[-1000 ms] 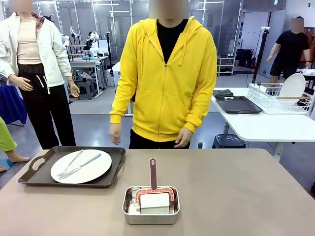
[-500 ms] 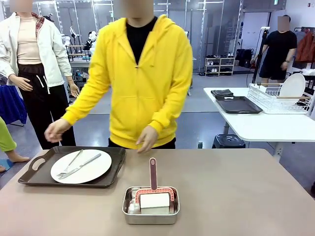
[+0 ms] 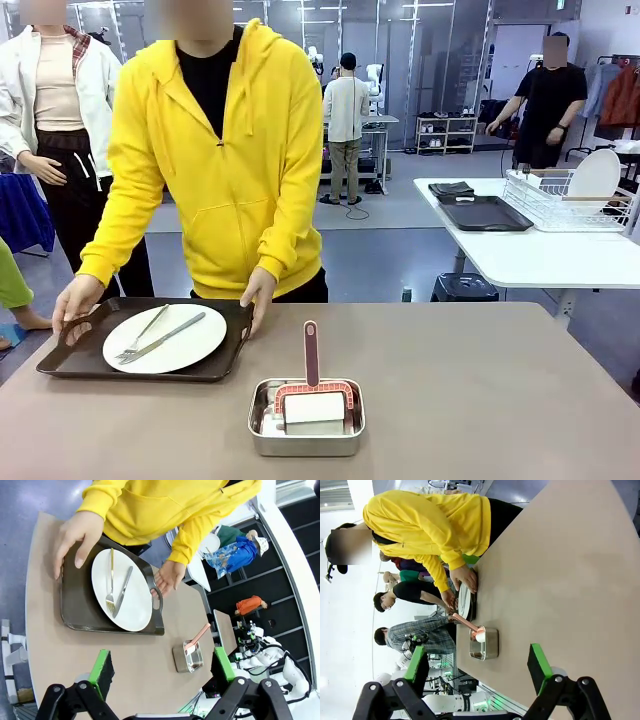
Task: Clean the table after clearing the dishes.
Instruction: When the right (or left) Handle tray is removed, use the right hand (or left hand) to clean the right (or left) side of the table with the Lint Roller.
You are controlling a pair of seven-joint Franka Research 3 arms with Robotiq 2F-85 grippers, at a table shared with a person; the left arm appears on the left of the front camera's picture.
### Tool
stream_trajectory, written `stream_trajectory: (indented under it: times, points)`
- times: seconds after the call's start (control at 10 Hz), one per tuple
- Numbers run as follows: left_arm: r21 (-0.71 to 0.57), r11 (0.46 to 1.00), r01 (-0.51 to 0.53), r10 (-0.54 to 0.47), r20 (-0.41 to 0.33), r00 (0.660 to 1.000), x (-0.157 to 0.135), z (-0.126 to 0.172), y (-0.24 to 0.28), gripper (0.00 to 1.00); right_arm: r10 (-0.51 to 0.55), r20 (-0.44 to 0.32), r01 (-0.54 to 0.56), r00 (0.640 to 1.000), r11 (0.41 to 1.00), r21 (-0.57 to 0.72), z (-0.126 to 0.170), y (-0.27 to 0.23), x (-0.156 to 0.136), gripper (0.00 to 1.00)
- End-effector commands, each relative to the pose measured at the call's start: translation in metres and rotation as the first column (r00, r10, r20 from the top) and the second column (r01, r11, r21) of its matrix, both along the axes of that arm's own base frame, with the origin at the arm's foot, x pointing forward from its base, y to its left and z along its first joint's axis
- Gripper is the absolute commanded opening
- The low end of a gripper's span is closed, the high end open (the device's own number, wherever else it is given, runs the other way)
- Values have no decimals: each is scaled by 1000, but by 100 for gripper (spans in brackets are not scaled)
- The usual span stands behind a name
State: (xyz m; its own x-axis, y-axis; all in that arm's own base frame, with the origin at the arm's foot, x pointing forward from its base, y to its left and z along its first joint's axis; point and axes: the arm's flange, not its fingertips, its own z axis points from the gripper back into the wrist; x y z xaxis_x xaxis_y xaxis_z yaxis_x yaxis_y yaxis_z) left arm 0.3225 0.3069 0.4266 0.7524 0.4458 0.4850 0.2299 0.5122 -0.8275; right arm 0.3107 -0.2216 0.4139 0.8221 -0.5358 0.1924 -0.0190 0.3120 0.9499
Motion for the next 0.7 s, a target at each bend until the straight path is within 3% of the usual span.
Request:
stream_trajectory:
  times: [0.0,0.4,0.6]
  points:
    - [56,990,130,-131,9,991,11,4,7,100,3,12,-3,1000,1000,5,2,-2,0,100]
    - [118,960,255,-258,8,966,13,0,13,100,3,12,-3,1000,1000,5,2,-2,0,100]
    - [184,917,354,-371,68,926,21,6,-7,100,3,12,-3,1000,1000,5,2,-2,0,100]
